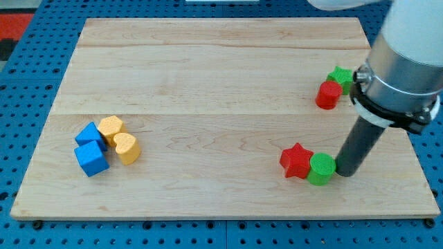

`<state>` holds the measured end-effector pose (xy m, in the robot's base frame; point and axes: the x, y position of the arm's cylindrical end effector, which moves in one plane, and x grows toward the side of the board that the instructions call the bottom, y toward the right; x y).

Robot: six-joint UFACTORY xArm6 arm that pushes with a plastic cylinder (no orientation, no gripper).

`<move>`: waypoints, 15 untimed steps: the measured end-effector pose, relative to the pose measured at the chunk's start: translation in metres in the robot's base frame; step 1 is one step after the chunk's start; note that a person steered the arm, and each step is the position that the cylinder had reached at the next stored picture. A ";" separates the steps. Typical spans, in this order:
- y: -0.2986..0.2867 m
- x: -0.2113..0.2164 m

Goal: Move green star into red star

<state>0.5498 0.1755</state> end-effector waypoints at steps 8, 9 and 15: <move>-0.007 -0.191; -0.007 -0.154; -0.042 -0.108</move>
<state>0.4418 0.1334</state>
